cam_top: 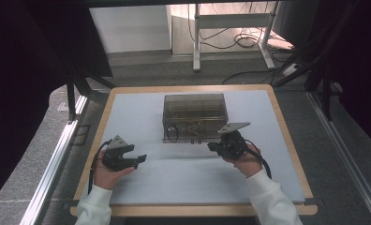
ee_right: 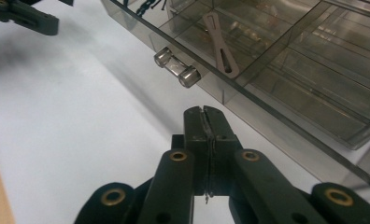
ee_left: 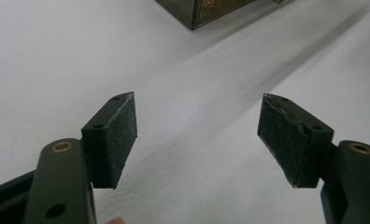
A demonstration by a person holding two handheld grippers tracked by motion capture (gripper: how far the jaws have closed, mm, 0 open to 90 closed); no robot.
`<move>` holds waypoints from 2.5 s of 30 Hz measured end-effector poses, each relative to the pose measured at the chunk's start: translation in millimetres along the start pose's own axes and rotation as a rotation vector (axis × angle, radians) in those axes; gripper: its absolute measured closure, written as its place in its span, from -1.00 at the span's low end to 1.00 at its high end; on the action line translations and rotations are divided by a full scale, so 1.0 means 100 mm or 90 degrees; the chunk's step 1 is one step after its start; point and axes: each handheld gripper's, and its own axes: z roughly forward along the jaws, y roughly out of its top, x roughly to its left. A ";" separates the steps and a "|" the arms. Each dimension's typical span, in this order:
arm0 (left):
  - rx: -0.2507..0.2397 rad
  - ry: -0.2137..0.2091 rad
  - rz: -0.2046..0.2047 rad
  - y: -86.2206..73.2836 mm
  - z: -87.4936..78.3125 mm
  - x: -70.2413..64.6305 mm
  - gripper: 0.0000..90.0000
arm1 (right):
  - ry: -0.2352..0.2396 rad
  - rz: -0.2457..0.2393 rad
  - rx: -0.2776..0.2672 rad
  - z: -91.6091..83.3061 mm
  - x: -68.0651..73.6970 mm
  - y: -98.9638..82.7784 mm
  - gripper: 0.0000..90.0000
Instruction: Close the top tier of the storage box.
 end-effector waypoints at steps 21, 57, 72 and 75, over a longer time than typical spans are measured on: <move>-0.002 0.001 -0.011 -0.01 -0.01 0.02 -0.36 | 0.000 0.012 -0.010 0.19 -0.04 0.09 1.00; -0.001 -0.002 -0.009 -0.01 0.00 0.05 -0.36 | -0.030 0.056 -0.026 0.40 -0.32 0.27 1.00; 0.000 0.000 -0.012 -0.02 0.00 0.06 -0.36 | -0.045 0.065 -0.038 0.48 -0.39 0.37 1.00; 0.000 0.001 -0.011 -0.02 -0.01 0.06 -0.36 | -0.049 0.071 -0.043 0.50 -0.41 0.37 1.00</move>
